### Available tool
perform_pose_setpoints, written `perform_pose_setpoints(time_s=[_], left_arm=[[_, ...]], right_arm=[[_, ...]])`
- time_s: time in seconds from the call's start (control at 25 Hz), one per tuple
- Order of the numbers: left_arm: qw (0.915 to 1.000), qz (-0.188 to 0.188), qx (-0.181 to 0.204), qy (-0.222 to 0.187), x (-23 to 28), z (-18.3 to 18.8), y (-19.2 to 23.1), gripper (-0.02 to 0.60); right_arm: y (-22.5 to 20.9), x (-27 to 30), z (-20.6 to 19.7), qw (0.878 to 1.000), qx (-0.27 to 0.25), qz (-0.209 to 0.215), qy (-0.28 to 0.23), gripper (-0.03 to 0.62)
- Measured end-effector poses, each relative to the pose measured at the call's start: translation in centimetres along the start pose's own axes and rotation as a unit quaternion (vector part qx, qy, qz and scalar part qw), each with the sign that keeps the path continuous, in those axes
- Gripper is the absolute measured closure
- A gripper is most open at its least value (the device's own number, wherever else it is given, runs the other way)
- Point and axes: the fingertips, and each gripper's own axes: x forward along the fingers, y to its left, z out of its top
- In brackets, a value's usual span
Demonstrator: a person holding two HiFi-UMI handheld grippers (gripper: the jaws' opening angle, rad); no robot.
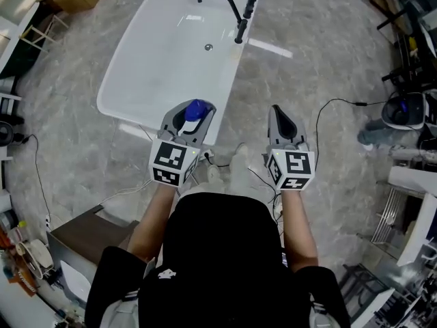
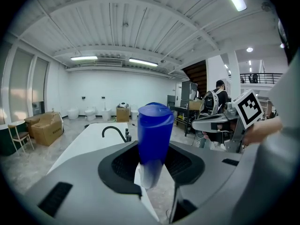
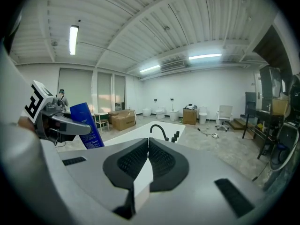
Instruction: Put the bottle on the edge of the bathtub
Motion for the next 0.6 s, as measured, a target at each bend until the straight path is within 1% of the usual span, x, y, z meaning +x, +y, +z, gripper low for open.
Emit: perform_pose_setpoints(time_s=[0.32, 0.6], left_arm=[[0.9994, 0.016, -0.019, 0.022, 6.5, -1.5, 1.8, 0.419], [0.9972, 0.032, -0.040, 0.054, 11.6, -4.2, 3.3, 0.419]], right_arm=[[-3.4, 6.2, -2.0, 0.999, 0.003, 0.032, 0.038, 0.572], [-6.2, 10.5, -4.8, 0.995, 0.007, 0.058, 0.083, 0.572]])
